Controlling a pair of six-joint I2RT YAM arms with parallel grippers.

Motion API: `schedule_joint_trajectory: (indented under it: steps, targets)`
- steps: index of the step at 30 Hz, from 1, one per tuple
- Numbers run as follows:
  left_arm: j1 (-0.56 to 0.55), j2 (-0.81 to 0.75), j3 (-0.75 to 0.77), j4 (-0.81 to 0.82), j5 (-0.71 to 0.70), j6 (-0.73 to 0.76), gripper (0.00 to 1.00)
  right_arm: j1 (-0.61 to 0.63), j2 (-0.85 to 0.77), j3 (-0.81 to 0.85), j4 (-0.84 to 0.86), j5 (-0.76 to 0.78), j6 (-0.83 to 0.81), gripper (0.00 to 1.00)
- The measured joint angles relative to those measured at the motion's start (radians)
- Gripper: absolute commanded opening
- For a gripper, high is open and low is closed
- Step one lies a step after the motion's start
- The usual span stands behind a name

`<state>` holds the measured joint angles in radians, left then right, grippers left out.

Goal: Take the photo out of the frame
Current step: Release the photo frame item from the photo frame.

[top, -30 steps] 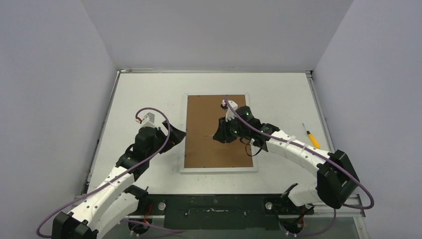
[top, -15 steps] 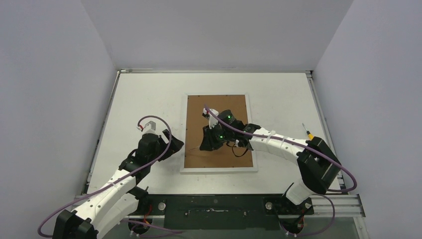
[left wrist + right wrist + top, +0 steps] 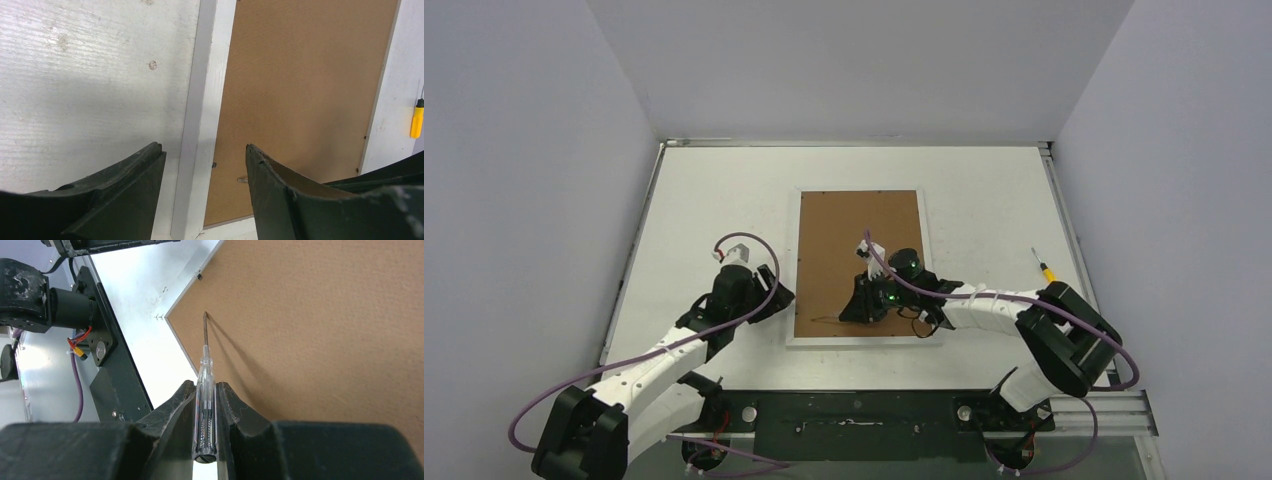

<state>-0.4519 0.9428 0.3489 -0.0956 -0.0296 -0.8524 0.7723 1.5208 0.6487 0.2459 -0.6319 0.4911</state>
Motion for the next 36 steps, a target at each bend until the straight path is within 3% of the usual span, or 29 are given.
schedule_joint_trajectory:
  steps: [13, 22, 36]
  targets:
    - [-0.001, 0.009, 0.000, 0.014, 0.012, 0.035, 0.50, -0.033, 0.011, -0.111, 0.274, -0.056, 0.099, 0.05]
    - [-0.004, 0.048, 0.000, 0.025, 0.046, 0.081, 0.49, -0.045, 0.121, -0.117, 0.375, -0.099, 0.160, 0.05]
    - [-0.007, 0.056, -0.001, 0.112, 0.061, 0.196, 0.45, -0.047, 0.154, -0.133, 0.458, -0.098, 0.203, 0.05]
